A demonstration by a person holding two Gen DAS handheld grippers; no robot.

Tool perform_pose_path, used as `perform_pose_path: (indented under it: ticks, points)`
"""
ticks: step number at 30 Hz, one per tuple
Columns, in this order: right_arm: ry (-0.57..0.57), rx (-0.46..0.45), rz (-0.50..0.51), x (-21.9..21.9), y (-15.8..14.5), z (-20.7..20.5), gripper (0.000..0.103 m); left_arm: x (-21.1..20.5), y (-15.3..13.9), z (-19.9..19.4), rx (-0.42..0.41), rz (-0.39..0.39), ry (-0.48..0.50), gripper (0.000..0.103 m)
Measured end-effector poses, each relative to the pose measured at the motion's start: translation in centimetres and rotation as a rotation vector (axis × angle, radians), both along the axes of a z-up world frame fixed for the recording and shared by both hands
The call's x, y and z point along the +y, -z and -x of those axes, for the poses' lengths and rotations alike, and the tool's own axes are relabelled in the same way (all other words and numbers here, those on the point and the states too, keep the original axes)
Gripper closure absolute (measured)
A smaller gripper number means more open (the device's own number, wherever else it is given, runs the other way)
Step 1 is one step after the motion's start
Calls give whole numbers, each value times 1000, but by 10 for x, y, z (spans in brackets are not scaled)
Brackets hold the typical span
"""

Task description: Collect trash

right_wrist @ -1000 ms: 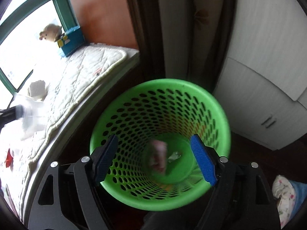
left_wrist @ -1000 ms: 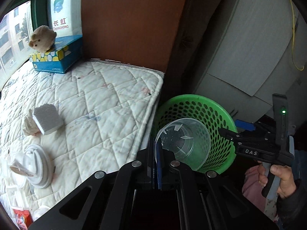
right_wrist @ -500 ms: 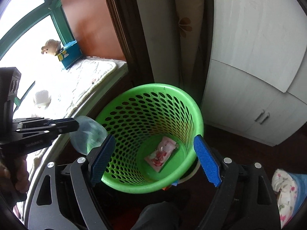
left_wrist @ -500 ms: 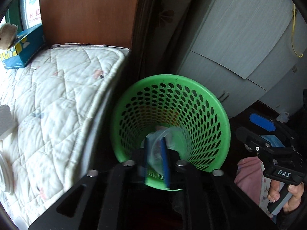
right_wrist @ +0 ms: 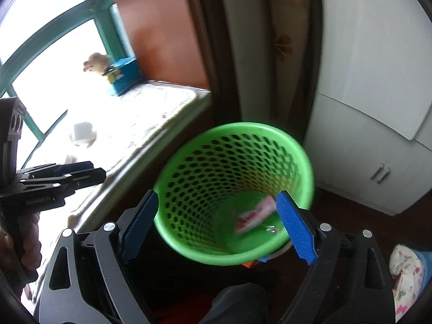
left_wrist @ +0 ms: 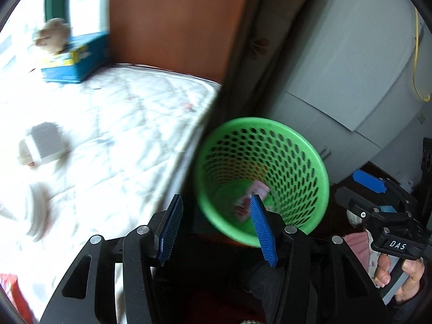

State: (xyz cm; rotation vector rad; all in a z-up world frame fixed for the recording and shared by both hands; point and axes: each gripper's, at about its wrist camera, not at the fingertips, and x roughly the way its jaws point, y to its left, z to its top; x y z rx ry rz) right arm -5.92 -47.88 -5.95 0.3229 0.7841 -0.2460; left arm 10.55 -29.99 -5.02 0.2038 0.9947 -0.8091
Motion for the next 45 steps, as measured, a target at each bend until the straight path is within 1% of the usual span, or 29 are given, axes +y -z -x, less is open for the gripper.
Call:
perform_pose_path:
  ticks: [4, 7, 9, 11, 13, 14, 15, 16, 18, 20, 21, 25, 28, 29, 32, 34, 37, 42, 43, 44, 45]
  points:
    - [-64, -8, 10, 25, -4, -11, 13, 43, -8, -2, -41, -16, -87, 53]
    - [-114, -10, 17, 45, -7, -23, 13, 78, -9, -6, -68, -42, -166, 50]
    - [-146, -11, 22, 59, -9, -31, 12, 102, -9, -10, -62, -47, -213, 50]
    - [-177, -11, 23, 71, -10, -39, 12, 128, -9, -14, -58, -57, -272, 42]
    - [-211, -12, 24, 84, -10, -47, 12, 153, -9, -17, -63, -63, -319, 42]
    - [-228, -12, 26, 91, -11, -51, 12, 166, -9, -19, -65, -68, -345, 41]
    - [-243, -13, 28, 98, -12, -54, 12, 178, -10, -21, -68, -76, -371, 38]
    - [-260, -13, 29, 104, -12, -58, 12, 192, -10, -22, -76, -87, -403, 33]
    - [-292, -13, 35, 117, -13, -65, 11, 219, -9, -25, -84, -103, -455, 31]
    - [-322, -14, 39, 131, -14, -71, 11, 244, -6, -27, -77, -119, -506, 24]
    - [-336, -12, 38, 137, -14, -75, 11, 256, -4, -29, -76, -130, -531, 23]
    - [-386, -12, 34, 160, -12, -85, 11, 298, 6, -34, -69, -180, -601, 17]
    - [-422, -12, 30, 176, -12, -90, 11, 320, 15, -39, -58, -213, -643, 15]
    - [-433, -12, 31, 182, -11, -92, 11, 323, 19, -41, -50, -218, -653, 13]
    - [-467, -6, 33, 197, -10, -97, 11, 335, 32, -46, -23, -235, -675, 12]
    - [-488, -3, 35, 206, -10, -100, 11, 340, 41, -51, 2, -241, -678, 12]
    - [-513, 4, 38, 218, -8, -103, 10, 345, 53, -57, 53, -227, -669, 11]
    - [-550, 13, 39, 234, -4, -109, 10, 347, 67, -63, 101, -229, -658, 12]
    - [-557, 17, 37, 237, -3, -110, 10, 347, 69, -63, 109, -227, -656, 16]
    - [-564, 20, 34, 240, -2, -111, 10, 348, 71, -63, 117, -220, -653, 23]
    - [-570, 24, 34, 242, 0, -112, 10, 349, 71, -63, 123, -211, -656, 24]
